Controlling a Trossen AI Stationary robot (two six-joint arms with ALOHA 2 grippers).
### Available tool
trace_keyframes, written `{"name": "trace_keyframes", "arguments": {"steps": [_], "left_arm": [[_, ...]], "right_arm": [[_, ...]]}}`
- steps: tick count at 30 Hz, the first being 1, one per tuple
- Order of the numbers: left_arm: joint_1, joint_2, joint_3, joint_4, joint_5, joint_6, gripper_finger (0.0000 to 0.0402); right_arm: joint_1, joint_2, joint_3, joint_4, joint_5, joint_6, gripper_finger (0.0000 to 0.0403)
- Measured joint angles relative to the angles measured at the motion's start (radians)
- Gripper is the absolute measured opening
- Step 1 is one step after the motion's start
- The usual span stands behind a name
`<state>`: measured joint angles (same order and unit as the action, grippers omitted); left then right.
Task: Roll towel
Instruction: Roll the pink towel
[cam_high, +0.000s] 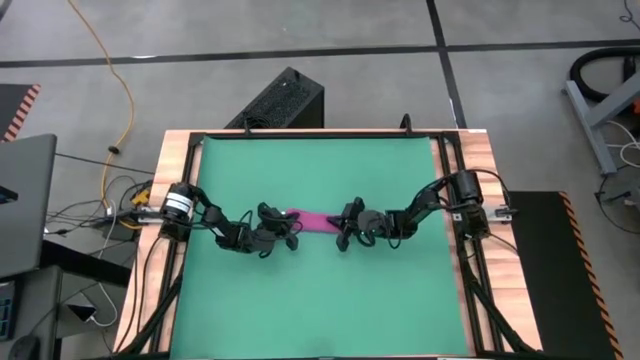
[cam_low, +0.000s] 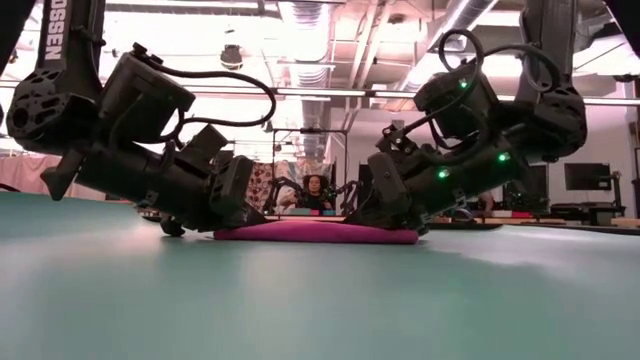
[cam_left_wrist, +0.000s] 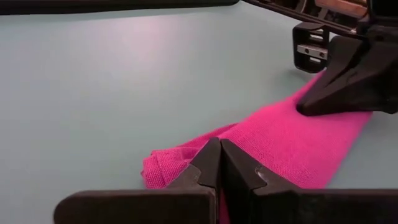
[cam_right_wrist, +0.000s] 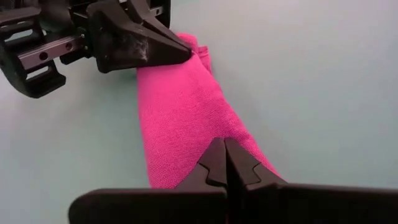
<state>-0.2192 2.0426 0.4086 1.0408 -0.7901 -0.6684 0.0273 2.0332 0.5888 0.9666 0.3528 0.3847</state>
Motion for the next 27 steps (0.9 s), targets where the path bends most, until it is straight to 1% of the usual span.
{"name": "trace_keyframes", "arguments": {"steps": [5, 11, 15, 20, 23, 27], "left_arm": [[-0.001, 0.004, -0.005, 0.07, 0.015, 0.049, 0.0], [-0.002, 0.003, -0.009, 0.083, 0.038, 0.066, 0.0], [-0.003, -0.011, -0.039, 0.097, 0.058, 0.07, 0.0], [-0.006, -0.099, -0.077, 0.077, 0.085, 0.086, 0.0], [-0.006, -0.166, -0.092, 0.079, 0.086, 0.122, 0.0], [-0.006, -0.226, -0.114, 0.047, 0.078, 0.15, 0.0]], "right_arm": [[-0.002, 0.0, 0.0, 0.04, 0.011, -0.005, 0.0007], [-0.002, -0.009, 0.0, 0.041, 0.012, -0.005, 0.0007], [0.0, -0.031, 0.0, 0.023, 0.011, -0.038, 0.0007], [0.003, -0.059, 0.0, -0.008, 0.012, -0.044, 0.0007], [0.003, -0.063, 0.0, -0.015, 0.012, -0.045, 0.0007], [0.003, -0.076, -0.001, -0.011, 0.014, -0.046, 0.0007]]}}
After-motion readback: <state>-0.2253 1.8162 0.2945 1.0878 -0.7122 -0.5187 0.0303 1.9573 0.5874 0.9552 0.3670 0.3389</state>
